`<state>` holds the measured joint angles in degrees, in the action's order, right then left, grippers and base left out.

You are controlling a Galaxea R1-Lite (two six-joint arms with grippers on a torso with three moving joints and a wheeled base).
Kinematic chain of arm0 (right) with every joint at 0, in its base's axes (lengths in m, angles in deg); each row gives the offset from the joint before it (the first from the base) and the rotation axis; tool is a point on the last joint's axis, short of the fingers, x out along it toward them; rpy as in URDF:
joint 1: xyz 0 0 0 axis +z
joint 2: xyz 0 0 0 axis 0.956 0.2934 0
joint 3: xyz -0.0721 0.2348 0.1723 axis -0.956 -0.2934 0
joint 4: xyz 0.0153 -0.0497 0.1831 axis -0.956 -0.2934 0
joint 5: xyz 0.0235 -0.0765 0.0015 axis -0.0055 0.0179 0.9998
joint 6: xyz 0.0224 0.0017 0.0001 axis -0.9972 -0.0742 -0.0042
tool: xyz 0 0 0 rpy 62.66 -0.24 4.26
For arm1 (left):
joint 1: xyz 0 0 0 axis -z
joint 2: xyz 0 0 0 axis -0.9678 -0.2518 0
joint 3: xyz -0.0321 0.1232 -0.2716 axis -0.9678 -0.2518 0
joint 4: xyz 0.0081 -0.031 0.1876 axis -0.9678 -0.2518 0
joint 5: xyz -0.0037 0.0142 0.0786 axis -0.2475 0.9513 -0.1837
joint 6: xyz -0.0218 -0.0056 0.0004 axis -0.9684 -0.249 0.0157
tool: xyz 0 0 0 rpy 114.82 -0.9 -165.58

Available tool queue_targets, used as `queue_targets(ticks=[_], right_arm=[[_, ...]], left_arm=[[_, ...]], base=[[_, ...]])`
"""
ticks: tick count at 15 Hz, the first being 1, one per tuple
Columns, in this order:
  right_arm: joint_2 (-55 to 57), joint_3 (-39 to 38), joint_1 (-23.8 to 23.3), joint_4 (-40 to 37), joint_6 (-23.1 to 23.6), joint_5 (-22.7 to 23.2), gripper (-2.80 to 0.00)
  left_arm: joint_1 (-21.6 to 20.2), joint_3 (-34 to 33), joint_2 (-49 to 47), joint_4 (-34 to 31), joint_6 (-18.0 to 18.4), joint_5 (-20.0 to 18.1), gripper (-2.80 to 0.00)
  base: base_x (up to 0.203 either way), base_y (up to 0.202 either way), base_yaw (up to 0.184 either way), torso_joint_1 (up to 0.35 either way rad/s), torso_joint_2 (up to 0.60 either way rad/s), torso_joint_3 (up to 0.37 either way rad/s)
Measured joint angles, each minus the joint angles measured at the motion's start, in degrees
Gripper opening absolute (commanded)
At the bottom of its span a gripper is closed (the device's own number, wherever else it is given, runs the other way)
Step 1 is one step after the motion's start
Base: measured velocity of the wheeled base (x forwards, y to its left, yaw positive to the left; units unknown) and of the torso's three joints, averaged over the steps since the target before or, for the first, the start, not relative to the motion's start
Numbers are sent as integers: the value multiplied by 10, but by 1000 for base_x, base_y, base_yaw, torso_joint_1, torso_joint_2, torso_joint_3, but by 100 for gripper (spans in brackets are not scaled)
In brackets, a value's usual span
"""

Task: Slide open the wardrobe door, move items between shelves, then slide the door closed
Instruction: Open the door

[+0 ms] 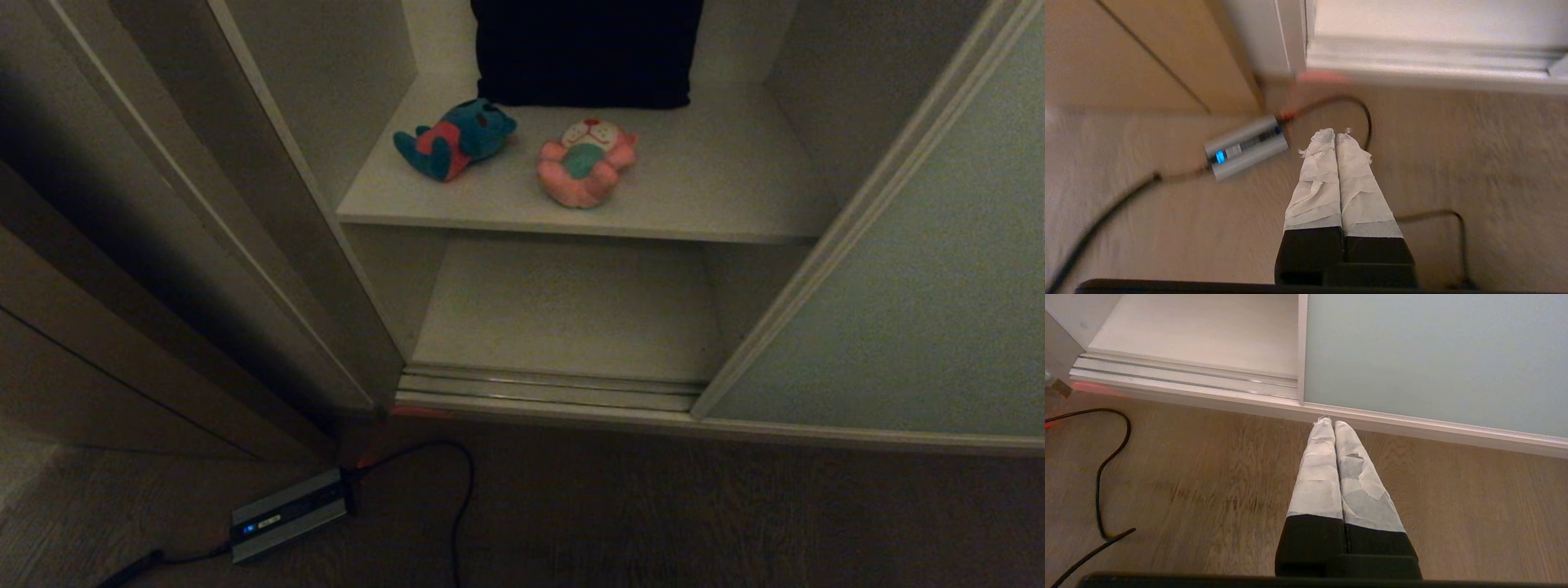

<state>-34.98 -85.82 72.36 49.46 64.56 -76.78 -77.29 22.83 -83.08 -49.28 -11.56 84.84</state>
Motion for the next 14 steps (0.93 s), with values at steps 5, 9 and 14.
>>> queue_targets(ticks=[5,9,14], right_arm=[[0,0,0,0,0,0,-280],[0,0,0,0,0,0,-280],[0,0,0,0,0,0,-280]], left_arm=[[26,-107,111,45,31,10,-280],[26,-143,171,56,21,16,-280],[26,-148,184,55,18,16,-280]], base=[[0,0,0,0,0,0],[0,0,0,0,0,0],[0,0,0,0,0,0]])
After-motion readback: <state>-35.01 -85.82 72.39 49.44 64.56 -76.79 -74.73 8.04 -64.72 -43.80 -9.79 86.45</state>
